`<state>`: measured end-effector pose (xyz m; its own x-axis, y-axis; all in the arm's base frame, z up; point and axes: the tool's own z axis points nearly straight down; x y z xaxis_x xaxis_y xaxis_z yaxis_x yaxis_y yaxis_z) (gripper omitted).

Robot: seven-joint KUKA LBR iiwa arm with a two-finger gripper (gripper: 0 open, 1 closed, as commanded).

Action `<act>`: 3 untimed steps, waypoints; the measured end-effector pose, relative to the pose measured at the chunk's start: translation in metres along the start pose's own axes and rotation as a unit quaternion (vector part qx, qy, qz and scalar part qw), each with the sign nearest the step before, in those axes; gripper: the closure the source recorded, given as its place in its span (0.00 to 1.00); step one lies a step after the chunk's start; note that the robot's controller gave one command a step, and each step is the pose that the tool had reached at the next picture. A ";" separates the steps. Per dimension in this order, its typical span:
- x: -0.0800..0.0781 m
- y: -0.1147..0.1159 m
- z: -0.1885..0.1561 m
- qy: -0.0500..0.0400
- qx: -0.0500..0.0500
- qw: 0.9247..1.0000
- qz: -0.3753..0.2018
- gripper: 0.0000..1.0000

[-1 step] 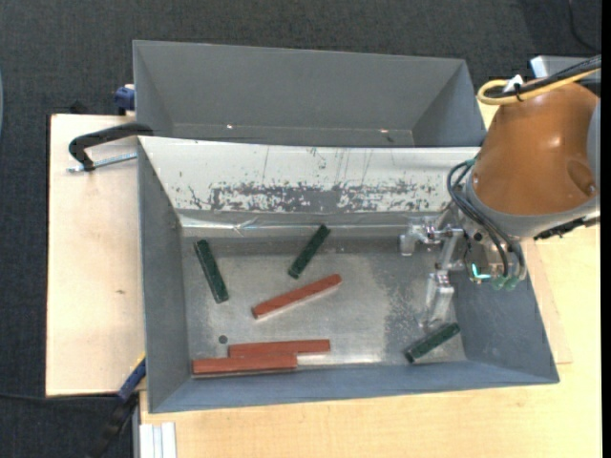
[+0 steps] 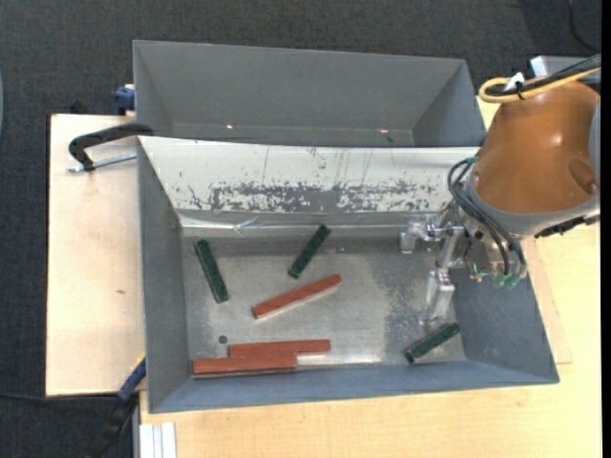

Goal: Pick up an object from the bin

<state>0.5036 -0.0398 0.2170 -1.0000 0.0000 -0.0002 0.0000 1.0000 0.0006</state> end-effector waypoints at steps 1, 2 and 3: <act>0.003 -0.004 0.042 -0.004 0.000 1.000 -0.024 0.00; -0.002 -0.058 0.083 0.000 -0.001 0.999 -0.047 0.00; -0.004 -0.096 0.089 -0.001 0.001 0.999 -0.055 0.00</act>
Offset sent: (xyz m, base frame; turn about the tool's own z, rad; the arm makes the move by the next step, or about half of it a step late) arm 0.0035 -0.0871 -0.0993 -0.1027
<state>0.5072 -0.1355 0.1283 -0.9941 -0.1089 -0.0016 -0.1089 0.9941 -0.0019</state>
